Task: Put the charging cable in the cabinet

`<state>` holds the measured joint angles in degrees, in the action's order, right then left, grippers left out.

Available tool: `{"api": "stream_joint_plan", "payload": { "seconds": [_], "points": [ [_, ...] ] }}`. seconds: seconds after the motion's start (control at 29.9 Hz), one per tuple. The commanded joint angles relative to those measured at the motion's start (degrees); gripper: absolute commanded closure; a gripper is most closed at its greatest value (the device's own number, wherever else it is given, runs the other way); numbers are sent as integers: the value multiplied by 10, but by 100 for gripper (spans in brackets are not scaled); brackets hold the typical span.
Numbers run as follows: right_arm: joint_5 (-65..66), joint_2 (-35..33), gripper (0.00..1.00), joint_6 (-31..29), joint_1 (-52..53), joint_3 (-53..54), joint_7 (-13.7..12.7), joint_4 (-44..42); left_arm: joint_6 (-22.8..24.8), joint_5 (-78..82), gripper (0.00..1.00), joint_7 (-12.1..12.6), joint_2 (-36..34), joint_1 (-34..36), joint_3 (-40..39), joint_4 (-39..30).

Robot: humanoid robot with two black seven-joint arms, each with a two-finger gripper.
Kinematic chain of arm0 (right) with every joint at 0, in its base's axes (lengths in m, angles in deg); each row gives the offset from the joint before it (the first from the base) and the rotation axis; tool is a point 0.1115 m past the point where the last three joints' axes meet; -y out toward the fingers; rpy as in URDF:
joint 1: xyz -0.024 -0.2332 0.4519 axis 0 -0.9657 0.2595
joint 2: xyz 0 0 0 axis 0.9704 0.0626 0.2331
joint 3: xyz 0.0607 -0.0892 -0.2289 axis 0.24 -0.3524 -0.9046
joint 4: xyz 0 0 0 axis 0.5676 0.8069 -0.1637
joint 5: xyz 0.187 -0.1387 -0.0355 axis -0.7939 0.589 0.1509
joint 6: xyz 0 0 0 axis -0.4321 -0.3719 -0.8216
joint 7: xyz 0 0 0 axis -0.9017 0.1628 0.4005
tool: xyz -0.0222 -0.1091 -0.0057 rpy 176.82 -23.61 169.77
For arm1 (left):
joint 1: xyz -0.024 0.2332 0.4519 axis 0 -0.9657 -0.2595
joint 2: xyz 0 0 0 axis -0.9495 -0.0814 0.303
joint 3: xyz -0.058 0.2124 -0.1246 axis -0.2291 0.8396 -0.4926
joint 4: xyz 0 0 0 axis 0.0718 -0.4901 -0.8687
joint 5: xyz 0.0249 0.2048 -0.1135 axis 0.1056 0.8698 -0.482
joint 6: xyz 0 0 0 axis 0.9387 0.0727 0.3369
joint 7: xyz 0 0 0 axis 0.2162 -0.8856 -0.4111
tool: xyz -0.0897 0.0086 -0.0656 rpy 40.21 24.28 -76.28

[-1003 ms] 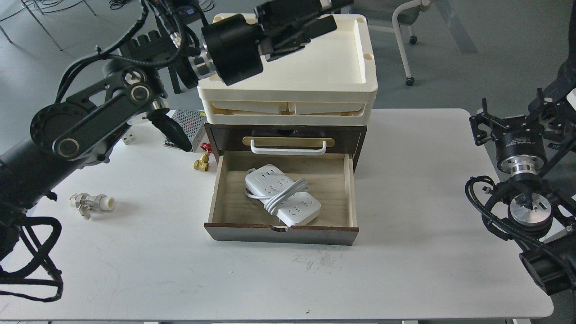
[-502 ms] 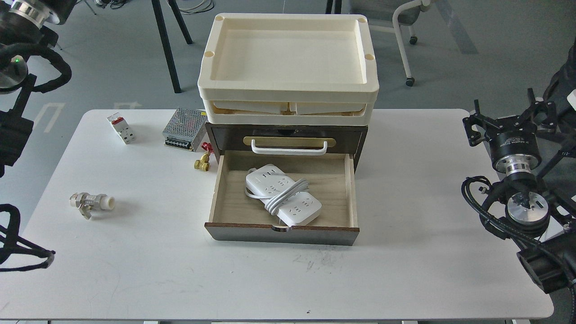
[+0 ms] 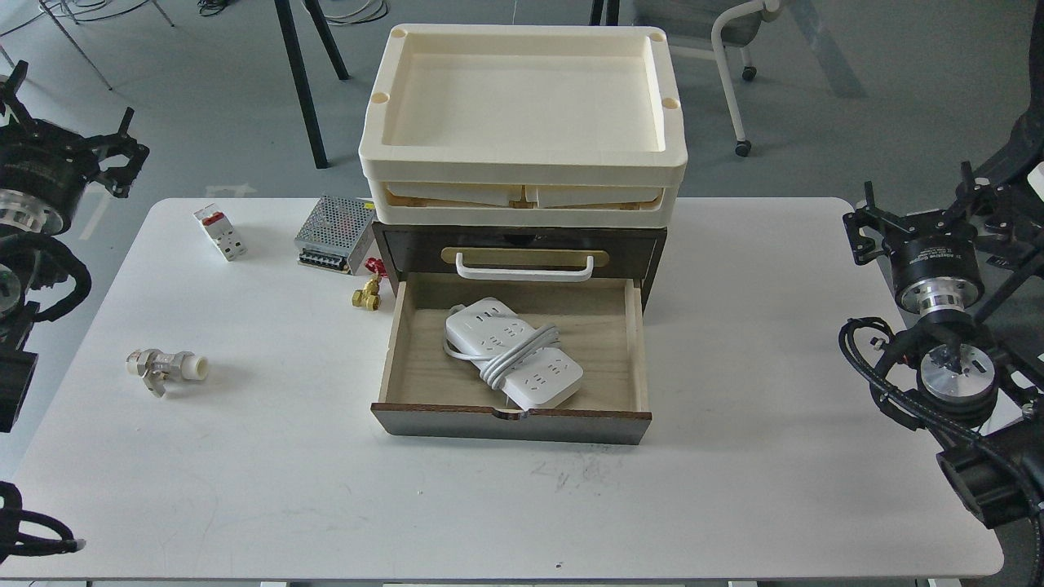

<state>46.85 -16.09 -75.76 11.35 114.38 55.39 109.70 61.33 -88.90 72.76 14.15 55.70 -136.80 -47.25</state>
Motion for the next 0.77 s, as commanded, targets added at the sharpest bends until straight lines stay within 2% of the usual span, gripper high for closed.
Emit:
{"api": "stream_joint_plan", "payload": {
  "seconds": [0.0,0.1,0.27,0.74],
  "points": [
    [-1,0,0,0,0,0,-2,1,0,6,0,0,24,-23,19,3],
    [-1,1,0,1,0,0,-4,0,0,5,0,-3,26,-27,31,3],
    [0,0,0,1,0,1,-2,-1,0,5,0,-30,28,-38,33,4],
    [1,-2,0,24,25,5,-4,-31,0,4,0,-31,49,-25,33,8]
  ]
}}
